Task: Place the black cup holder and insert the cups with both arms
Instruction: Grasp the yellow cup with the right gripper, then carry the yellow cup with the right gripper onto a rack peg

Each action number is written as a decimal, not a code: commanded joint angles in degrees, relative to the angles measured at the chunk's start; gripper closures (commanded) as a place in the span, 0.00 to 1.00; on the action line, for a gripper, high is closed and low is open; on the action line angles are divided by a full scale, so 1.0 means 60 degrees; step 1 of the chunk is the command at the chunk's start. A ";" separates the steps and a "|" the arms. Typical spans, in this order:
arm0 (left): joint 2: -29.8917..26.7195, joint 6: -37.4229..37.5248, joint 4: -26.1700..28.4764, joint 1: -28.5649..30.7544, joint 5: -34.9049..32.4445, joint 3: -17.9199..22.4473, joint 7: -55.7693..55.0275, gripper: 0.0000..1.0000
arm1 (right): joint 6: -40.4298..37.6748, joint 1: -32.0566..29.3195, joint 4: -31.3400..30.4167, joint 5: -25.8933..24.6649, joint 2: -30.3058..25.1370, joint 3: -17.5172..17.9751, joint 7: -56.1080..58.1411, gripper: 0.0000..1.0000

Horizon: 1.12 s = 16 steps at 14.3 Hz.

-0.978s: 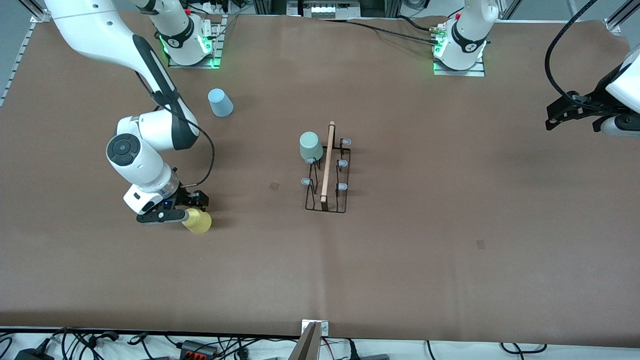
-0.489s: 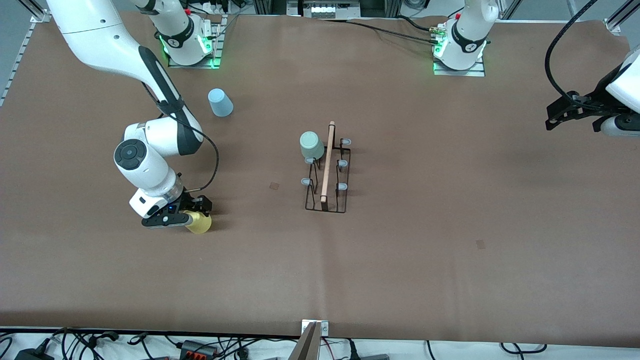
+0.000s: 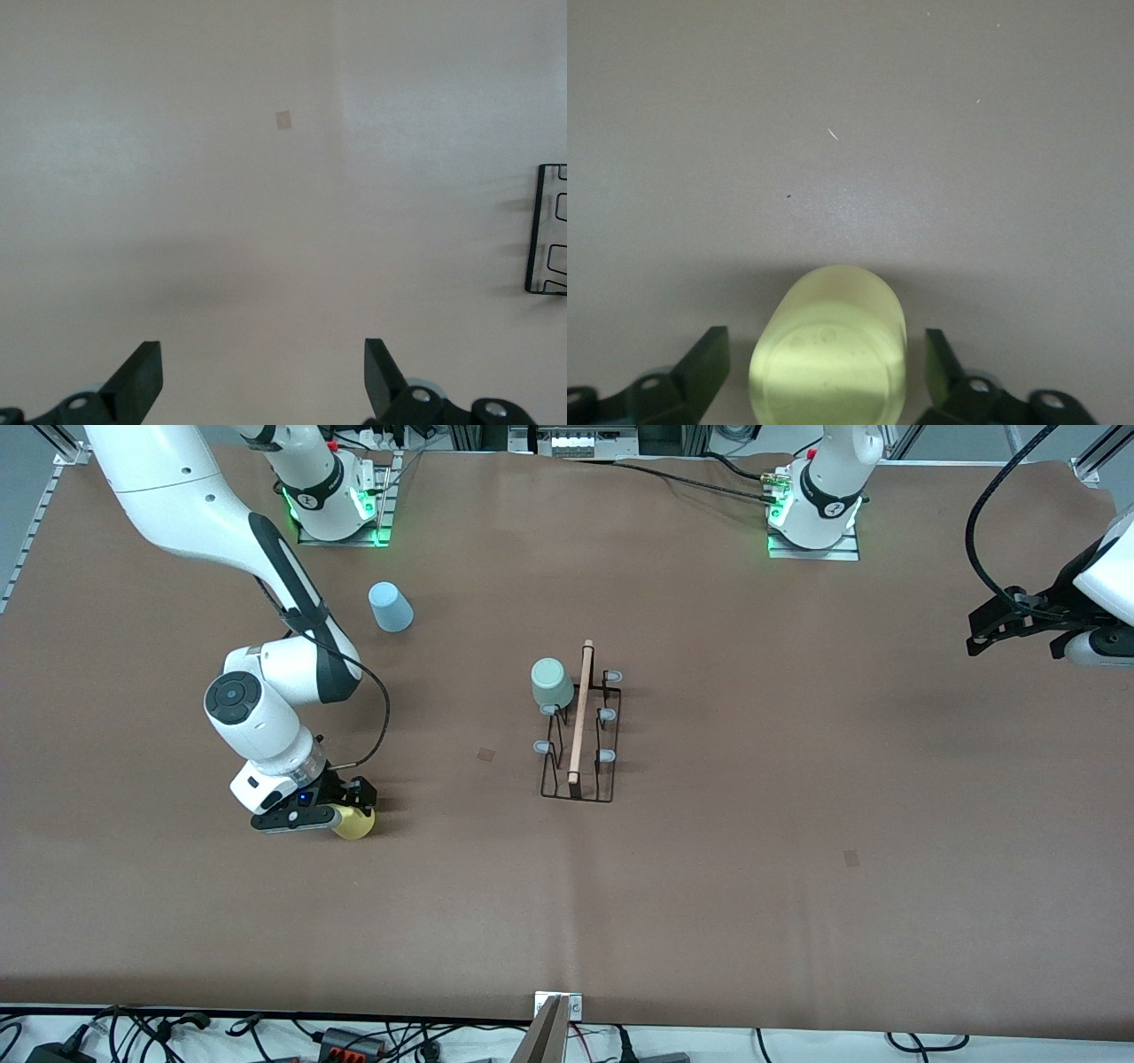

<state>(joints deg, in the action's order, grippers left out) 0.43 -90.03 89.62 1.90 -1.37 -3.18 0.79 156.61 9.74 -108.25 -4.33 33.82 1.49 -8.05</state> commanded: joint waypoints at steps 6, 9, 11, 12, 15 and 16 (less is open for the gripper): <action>0.0118 0.0224 -0.0289 0.0006 0.0185 0.0075 0.0161 0.00 | 0.0032 -0.0026 0.0274 -0.0128 0.0034 0.0001 0.0228 0.83; 0.0118 0.0224 -0.0289 0.0035 0.0185 0.0105 0.0161 0.00 | -0.1820 0.0149 0.0186 -0.0012 -0.1032 0.0016 -0.0340 0.84; 0.0118 0.0224 -0.0289 0.0035 0.0185 0.0090 0.0161 0.00 | -0.2835 0.0543 0.0200 0.0033 -0.1736 0.0030 -0.1392 0.84; 0.0118 0.0224 -0.0289 0.0035 0.0185 0.0090 0.0161 0.00 | -0.3347 0.0705 0.0215 0.0048 -0.2073 0.0089 -0.2138 0.84; 0.0118 0.0224 -0.0289 0.0035 0.0185 0.0090 0.0161 0.00 | -0.3851 0.1523 0.0273 0.0237 -0.2574 0.0322 -0.4538 0.85; 0.0118 0.0224 -0.0289 0.0035 0.0185 0.0090 0.0161 0.00 | -0.3792 0.1730 0.0419 0.0253 -0.2574 0.0541 -0.5476 0.85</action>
<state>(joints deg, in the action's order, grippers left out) 0.45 -90.02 89.62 1.99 -1.37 -2.87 0.79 133.89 17.42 -105.64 -3.64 19.14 3.32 -31.93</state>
